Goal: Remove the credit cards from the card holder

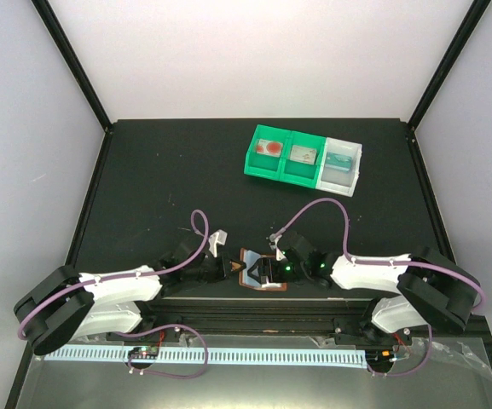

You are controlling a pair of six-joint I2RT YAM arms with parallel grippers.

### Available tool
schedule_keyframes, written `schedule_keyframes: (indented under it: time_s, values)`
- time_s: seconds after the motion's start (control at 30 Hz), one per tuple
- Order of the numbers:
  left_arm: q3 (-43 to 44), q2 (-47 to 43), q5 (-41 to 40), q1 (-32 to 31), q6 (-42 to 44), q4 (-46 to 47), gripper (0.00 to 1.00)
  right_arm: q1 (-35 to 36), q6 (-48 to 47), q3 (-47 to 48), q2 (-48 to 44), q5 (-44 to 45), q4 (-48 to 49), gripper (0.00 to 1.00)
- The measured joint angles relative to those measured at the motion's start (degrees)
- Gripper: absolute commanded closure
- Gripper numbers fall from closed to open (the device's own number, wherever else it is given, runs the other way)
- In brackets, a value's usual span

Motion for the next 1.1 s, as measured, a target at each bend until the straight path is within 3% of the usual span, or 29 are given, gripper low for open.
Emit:
schedule_keyframes:
  time_s: [0.2, 0.6, 0.9, 1.03, 1.1]
  values:
    - [0.0, 0.0, -0.6, 0.0, 0.0, -0.5, 0.98, 0.0, -0.2, 1.0, 1.3, -0.2, 0.0, 0.22]
    - [0.0, 0.0, -0.8, 0.0, 0.0, -0.8, 0.98, 0.0, -2.0, 1.9, 1.7, 1.6, -2.2, 0.34]
    - [0.0, -0.9, -0.8, 0.0, 0.0, -1.1, 0.99, 0.0, -3.3, 2.0, -1.2, 6.4, -7.9, 0.50]
    - [0.0, -1.1, -0.8, 0.0, 0.0, -1.2, 0.98, 0.0, -3.5, 2.0, -4.4, 7.5, -10.7, 0.47]
    - [0.0, -1.1, -0.8, 0.0, 0.0, -1.2, 0.99, 0.0, -3.4, 2.0, -6.6, 7.3, -10.8, 0.40]
